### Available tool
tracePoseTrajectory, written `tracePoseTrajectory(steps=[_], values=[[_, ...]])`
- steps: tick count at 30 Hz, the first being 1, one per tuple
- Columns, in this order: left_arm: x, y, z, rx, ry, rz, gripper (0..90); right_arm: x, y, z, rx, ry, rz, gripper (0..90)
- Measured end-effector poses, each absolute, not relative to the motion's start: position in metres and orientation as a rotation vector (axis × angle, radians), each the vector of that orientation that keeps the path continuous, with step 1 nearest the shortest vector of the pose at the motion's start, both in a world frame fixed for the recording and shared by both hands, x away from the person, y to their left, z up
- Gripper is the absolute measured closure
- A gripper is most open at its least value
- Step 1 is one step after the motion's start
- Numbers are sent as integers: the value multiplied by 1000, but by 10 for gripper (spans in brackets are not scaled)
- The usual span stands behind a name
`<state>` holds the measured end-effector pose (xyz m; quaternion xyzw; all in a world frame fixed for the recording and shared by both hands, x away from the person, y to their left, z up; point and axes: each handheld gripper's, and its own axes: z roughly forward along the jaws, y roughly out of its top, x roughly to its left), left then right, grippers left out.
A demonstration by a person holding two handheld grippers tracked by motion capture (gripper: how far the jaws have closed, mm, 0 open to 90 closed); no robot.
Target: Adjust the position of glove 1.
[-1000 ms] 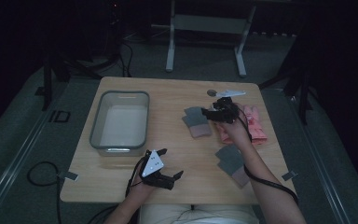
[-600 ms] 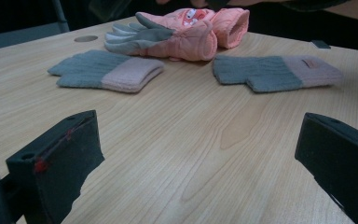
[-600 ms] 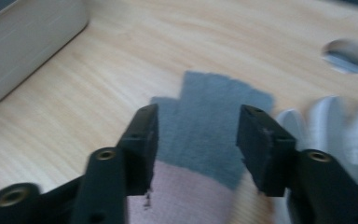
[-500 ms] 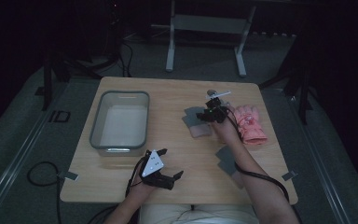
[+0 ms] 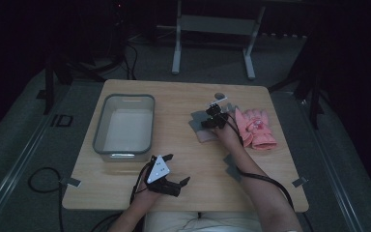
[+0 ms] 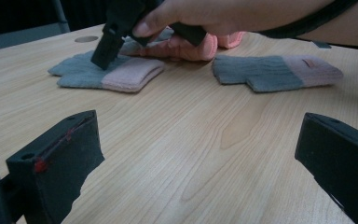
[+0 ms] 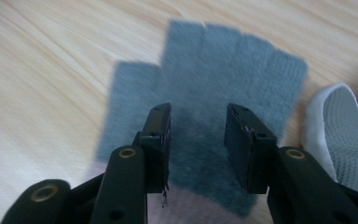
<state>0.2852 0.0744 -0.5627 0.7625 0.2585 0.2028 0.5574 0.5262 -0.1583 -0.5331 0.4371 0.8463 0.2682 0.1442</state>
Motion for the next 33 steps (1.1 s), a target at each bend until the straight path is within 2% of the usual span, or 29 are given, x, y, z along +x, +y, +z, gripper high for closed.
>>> tracePoseTrajectory(steps=[2, 8, 11, 17, 27, 33], values=[[285, 74, -563, 1798, 611, 479, 0, 528, -159, -536, 1301, 2433, 789, 637], [285, 75, -563, 1798, 612, 476, 0, 529, -157, -535, 1336, 2443, 769, 805], [285, 75, -563, 1798, 613, 477, 0, 528, -157, -534, 1355, 2429, 789, 847], [285, 74, -563, 1799, 620, 479, 0, 506, -157, -516, 1399, 2375, 849, 853], [285, 74, -563, 1799, 622, 494, 0, 434, -162, -466, 1443, 2225, 1007, 854], [285, 73, -563, 1794, 622, 508, 0, 393, -162, -455, 1452, 2180, 1067, 854]])
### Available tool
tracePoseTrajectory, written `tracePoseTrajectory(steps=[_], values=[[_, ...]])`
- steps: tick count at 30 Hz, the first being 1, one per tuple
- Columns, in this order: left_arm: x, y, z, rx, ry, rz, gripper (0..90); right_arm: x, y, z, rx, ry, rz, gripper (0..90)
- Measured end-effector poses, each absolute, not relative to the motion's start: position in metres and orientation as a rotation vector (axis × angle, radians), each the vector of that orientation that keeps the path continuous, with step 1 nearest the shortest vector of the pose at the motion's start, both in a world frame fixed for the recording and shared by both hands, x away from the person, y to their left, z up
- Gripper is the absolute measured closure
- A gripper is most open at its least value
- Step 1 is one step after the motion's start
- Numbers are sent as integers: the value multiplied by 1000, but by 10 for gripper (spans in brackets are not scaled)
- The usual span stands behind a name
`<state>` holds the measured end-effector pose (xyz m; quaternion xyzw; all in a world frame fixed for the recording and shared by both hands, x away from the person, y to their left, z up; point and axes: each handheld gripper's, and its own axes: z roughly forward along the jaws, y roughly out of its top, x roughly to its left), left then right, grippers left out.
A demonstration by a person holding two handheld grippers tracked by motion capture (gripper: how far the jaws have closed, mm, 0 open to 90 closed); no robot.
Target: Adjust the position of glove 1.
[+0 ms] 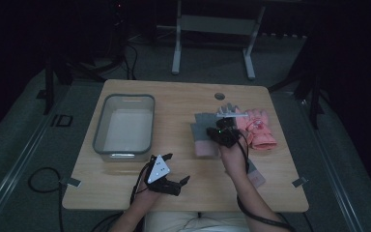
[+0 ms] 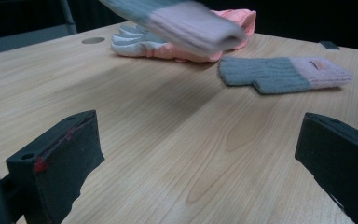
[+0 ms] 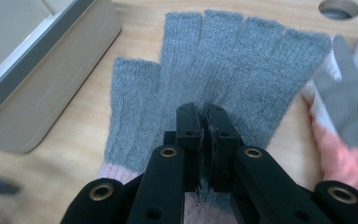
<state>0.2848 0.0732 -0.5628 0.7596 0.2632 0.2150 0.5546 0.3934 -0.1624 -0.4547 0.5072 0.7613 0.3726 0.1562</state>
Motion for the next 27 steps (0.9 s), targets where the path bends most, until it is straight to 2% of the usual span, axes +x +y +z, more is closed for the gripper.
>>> tracePoseTrajectory(steps=[5, 13, 27], values=[[285, 74, -563, 1794, 624, 508, 0, 371, -161, -466, 1489, 2160, 1042, 855], [285, 73, -563, 1793, 622, 507, 0, 355, -150, -507, 1538, 2217, 955, 854], [285, 73, -563, 1796, 620, 509, 0, 361, -142, -541, 1614, 2220, 891, 827]])
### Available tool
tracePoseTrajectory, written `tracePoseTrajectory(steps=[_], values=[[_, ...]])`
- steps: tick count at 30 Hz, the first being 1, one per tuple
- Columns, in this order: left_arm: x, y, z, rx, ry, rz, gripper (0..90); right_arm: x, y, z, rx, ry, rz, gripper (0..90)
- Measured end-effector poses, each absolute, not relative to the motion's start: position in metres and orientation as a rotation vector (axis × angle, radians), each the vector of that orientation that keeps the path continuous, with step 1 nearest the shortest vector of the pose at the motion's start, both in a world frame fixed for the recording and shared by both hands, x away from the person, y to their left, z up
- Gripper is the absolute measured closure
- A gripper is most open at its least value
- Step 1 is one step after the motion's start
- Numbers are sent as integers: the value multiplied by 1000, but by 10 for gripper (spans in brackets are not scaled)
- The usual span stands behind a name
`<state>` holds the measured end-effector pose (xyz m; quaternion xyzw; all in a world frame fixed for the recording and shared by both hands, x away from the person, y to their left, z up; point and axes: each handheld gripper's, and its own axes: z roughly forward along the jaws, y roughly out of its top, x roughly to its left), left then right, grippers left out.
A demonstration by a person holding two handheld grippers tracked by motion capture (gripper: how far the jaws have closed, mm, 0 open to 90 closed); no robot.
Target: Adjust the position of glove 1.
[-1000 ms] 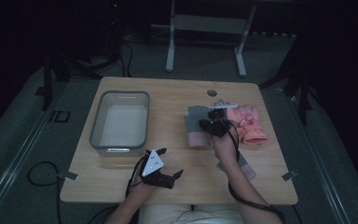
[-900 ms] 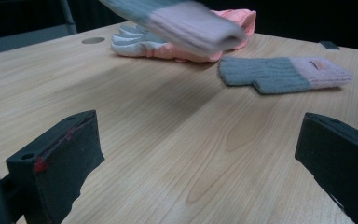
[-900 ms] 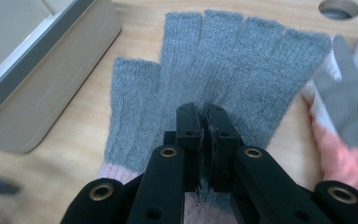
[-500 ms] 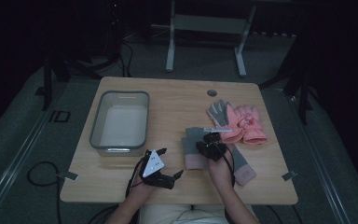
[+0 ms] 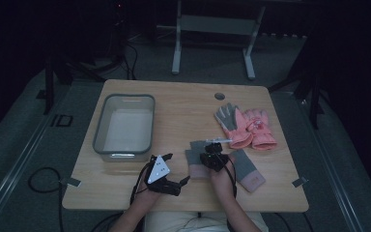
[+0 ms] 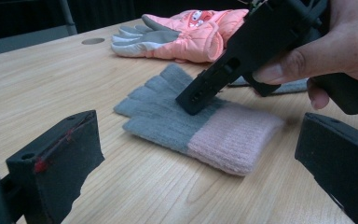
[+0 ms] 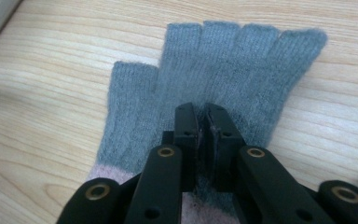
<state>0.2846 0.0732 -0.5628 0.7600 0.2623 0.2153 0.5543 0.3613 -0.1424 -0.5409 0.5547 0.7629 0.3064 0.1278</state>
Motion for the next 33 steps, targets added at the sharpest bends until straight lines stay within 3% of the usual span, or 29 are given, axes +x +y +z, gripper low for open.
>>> tracePoseTrajectory(steps=[8, 15, 33], values=[[285, 74, -563, 1796, 619, 503, 0, 363, -151, -524, 1599, 2201, 959, 768], [284, 73, -563, 1794, 618, 504, 0, 367, -180, -495, 1350, 2269, 998, 721], [284, 73, -563, 1797, 615, 505, 0, 359, -298, -509, 976, 2520, 933, 623]])
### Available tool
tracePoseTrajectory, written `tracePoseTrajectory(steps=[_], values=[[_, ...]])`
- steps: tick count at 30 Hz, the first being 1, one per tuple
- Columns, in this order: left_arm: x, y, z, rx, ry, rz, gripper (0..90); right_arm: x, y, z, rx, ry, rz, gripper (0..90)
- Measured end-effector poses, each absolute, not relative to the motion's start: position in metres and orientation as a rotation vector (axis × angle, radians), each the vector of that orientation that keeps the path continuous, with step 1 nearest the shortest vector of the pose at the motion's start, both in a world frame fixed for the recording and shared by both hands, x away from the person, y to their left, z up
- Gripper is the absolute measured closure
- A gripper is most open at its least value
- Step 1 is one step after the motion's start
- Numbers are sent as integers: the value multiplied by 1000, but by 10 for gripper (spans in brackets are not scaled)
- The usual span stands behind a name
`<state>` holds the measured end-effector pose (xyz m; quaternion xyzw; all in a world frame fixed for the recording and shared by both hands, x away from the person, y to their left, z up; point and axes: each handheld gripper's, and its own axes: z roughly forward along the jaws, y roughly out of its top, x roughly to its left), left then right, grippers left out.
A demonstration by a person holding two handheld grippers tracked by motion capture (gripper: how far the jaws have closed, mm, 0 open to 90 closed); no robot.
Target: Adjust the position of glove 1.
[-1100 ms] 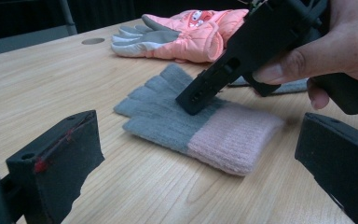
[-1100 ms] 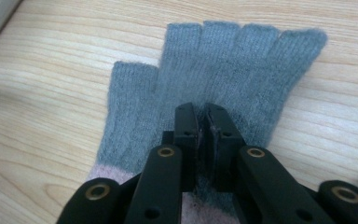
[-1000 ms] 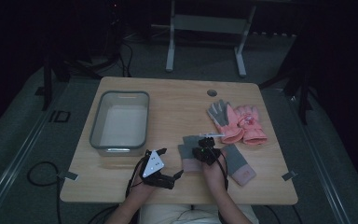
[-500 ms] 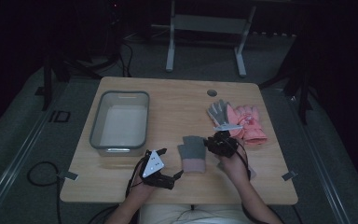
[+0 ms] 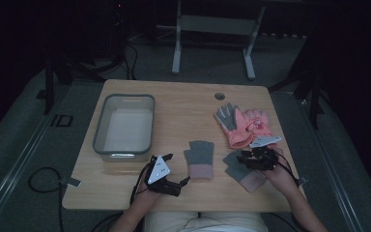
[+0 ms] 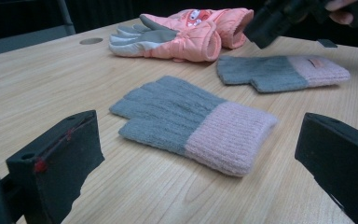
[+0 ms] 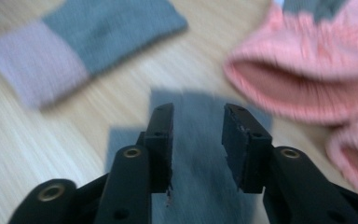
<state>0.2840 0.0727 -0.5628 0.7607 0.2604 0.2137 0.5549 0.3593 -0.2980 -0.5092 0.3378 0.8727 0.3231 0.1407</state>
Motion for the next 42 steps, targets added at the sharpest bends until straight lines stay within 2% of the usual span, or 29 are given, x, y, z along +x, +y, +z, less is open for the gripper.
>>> tracePoseTrajectory(steps=[5, 11, 17, 20, 32, 36, 42], values=[[284, 73, -563, 1796, 617, 507, 0, 353, -309, -525, 985, 2557, 859, 583], [284, 73, -563, 1797, 618, 512, 0, 353, -314, -537, 1022, 2570, 889, 614], [284, 73, -563, 1795, 618, 510, 0, 352, -311, -538, 1038, 2580, 874, 786], [284, 73, -563, 1795, 619, 512, 0, 350, -310, -537, 1092, 2563, 883, 844], [284, 73, -563, 1799, 617, 520, 0, 309, -292, -483, 1327, 2279, 1010, 851], [284, 73, -563, 1799, 615, 521, 0, 302, -291, -484, 1402, 2199, 995, 850], [284, 73, -563, 1799, 619, 523, 0, 299, -295, -508, 1539, 2148, 986, 849]])
